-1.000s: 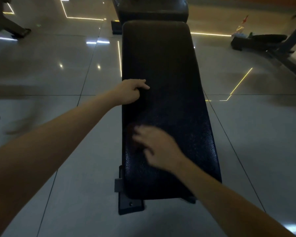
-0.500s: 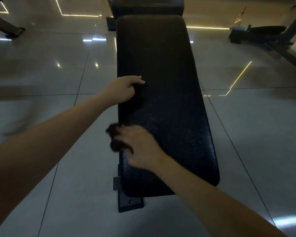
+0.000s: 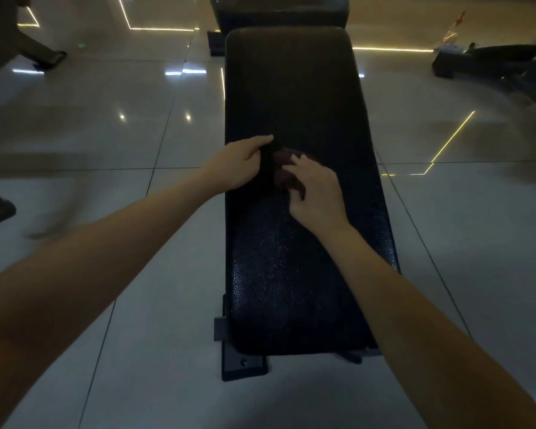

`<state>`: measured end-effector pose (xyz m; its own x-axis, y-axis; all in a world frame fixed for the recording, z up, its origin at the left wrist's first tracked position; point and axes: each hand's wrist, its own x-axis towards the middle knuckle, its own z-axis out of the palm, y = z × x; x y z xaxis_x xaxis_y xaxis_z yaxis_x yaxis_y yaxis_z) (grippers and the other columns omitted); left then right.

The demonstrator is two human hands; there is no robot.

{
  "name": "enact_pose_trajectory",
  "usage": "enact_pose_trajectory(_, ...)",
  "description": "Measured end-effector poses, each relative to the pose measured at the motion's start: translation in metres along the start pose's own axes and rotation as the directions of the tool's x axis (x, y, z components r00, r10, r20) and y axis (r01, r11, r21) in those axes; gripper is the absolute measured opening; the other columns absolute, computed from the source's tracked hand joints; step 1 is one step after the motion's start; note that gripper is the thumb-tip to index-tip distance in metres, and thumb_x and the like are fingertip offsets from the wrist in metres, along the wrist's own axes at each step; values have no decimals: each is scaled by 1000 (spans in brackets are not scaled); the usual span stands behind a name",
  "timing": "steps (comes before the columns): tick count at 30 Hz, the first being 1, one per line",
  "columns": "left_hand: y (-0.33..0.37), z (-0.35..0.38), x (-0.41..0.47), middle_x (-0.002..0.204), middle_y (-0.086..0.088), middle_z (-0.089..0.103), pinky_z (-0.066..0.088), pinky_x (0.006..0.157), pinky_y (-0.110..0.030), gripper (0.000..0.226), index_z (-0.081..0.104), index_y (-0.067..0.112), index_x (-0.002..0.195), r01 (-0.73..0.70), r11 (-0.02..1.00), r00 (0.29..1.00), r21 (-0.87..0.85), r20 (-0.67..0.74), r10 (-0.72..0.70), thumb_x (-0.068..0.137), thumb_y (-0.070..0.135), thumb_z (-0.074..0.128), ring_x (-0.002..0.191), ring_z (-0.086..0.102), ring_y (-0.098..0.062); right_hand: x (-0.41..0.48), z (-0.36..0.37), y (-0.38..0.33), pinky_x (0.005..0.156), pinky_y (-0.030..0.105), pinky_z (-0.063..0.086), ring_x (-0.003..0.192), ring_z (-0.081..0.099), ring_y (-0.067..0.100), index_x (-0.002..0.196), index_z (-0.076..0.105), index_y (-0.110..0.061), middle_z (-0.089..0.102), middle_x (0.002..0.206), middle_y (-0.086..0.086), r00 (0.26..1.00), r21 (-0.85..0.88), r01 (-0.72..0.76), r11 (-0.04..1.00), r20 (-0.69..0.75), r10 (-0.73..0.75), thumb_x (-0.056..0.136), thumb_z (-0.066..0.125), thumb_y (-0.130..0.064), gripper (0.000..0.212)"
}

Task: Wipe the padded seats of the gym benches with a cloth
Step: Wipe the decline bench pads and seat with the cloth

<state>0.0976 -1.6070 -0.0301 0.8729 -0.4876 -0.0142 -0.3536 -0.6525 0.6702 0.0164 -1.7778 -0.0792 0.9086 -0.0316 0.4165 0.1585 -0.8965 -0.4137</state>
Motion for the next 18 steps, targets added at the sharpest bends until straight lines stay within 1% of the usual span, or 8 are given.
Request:
enact_pose_trajectory(2, 0, -2, 1, 152, 1, 41, 25, 117, -33, 47, 28, 23, 154, 0, 1000, 1000, -13, 16, 1, 106, 24, 31, 141, 35, -17, -7, 3, -14, 109, 40, 35, 124, 57, 29, 118, 70, -11, 62, 132, 12, 999, 44, 36, 998, 21, -37, 78, 66, -5, 41)
enact_pose_trajectory(5, 0, -8, 5, 149, 3, 46, 22, 118, -31, 46, 30, 21, 153, 4, 999, 1000, -36, 14, -3, 107, 28, 30, 141, 35, -16, -48, 6, -39, 105, 47, 41, 119, 62, 30, 114, 73, -11, 65, 129, 13, 933, 128, 276, 953, 204, -298, 69, 64, -9, 46)
enact_pose_trajectory(9, 0, -10, 6, 145, 2, 50, 24, 111, -24, 43, 38, 19, 149, 10, 998, 1000, -69, 3, -10, 107, 23, 32, 138, 39, -13, -125, 8, -47, 113, 42, 30, 134, 49, 22, 124, 68, -14, 55, 143, 7, 630, 277, 515, 811, 519, -577, 68, 69, -10, 57)
enact_pose_trajectory(11, 0, -11, 8, 144, 3, 51, 26, 114, -28, 42, 42, 20, 147, 2, 998, 1000, -63, 2, -2, 107, 23, 33, 137, 40, -14, -130, 5, -39, 113, 39, 29, 137, 45, 19, 126, 67, -15, 53, 145, 4, 542, 333, 570, 751, 535, -648, 68, 72, -8, 59)
enact_pose_trajectory(13, -2, -11, 8, 145, 2, 50, 27, 116, -31, 40, 45, 21, 145, -7, 999, 1000, -46, 12, 8, 107, 24, 34, 137, 40, -14, -106, 1, -34, 110, 42, 33, 139, 42, 20, 131, 63, -18, 49, 149, 3, 487, 279, 640, 716, 573, -659, 70, 73, -10, 63)
enact_pose_trajectory(14, -4, -11, 8, 145, 3, 50, 27, 115, -30, 40, 45, 22, 145, -11, 999, 1000, -39, 10, 12, 107, 25, 34, 137, 40, -13, -89, 0, -32, 109, 44, 35, 140, 42, 22, 134, 60, -19, 46, 151, 4, 509, 215, 650, 729, 589, -628, 71, 73, -11, 65)
enact_pose_trajectory(16, -5, -9, 6, 145, 3, 50, 26, 111, -24, 41, 45, 22, 145, -27, 999, 1000, -32, -16, 26, 107, 31, 32, 136, 41, -13, -50, -2, -26, 109, 48, 37, 137, 45, 26, 135, 59, -17, 47, 150, 8, 669, 75, 580, 811, 524, -527, 71, 71, -9, 65)
enact_pose_trajectory(18, -4, -6, 3, 147, 3, 49, 25, 108, -21, 44, 44, 22, 146, -44, 999, 999, -8, -33, 43, 107, 36, 29, 137, 41, -13, -13, -4, -11, 110, 47, 38, 131, 52, 31, 129, 64, -11, 54, 142, 14, 828, 22, 435, 900, 384, -409, 70, 72, -4, 60)
